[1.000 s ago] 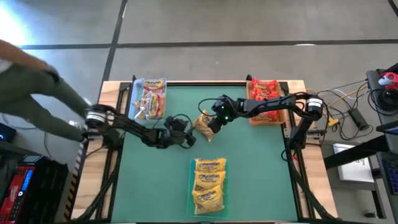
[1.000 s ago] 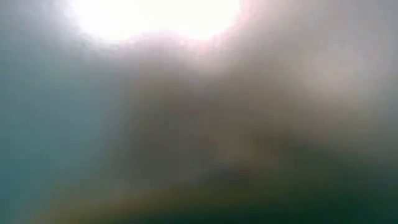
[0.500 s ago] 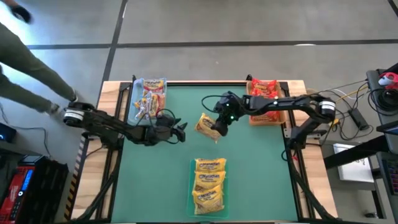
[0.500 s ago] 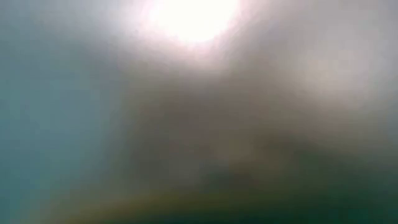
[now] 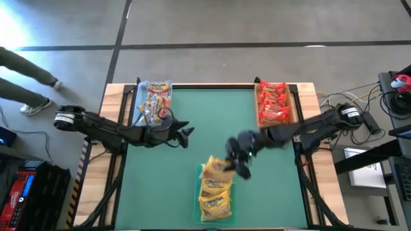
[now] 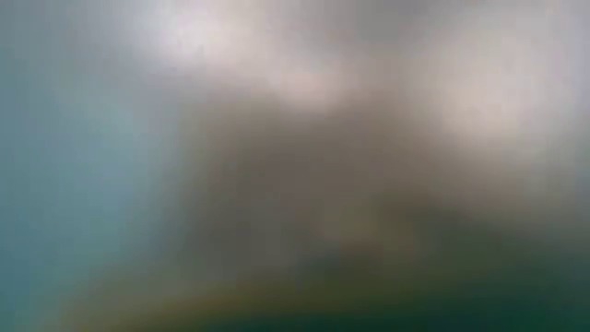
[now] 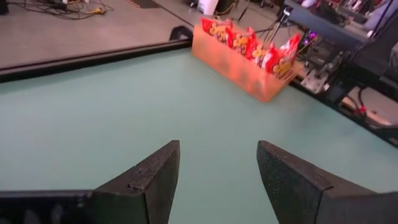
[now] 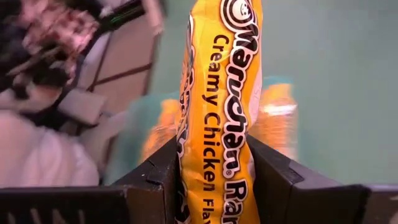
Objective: Sort Maruchan noodles
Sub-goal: Put the yellow noodle pack into the green bin, then return to Home Position
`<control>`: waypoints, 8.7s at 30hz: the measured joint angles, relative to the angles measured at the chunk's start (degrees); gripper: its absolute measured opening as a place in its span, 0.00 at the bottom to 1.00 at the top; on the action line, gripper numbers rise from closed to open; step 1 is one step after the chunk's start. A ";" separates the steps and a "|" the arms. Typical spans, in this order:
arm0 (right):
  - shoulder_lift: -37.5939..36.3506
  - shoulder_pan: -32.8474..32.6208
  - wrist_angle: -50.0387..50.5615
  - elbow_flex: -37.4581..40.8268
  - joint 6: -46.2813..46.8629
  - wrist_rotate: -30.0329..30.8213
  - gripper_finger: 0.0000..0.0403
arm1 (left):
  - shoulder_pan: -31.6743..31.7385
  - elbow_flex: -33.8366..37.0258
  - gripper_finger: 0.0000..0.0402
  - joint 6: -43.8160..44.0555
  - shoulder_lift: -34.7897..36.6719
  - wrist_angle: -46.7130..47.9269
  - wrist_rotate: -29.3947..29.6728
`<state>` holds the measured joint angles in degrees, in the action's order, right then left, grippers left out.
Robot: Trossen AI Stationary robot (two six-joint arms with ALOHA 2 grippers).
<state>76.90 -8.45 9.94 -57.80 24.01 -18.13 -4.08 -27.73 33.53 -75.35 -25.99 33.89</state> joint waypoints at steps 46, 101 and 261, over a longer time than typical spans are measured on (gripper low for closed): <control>4.51 -25.20 -9.60 -0.06 7.84 16.87 0.58 | -0.45 -3.70 0.50 3.96 2.38 3.27 -7.45; -57.30 -3.88 -27.28 57.09 -2.12 28.23 0.56 | -7.91 -3.21 0.50 -13.24 26.95 18.55 -0.88; -57.24 -3.88 -16.05 57.23 -1.51 28.21 0.56 | -12.72 17.14 0.50 -9.67 44.23 14.07 13.53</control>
<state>19.66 -12.34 -6.11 -0.58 22.50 10.09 -16.79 -10.59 23.86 -31.12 -11.93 47.42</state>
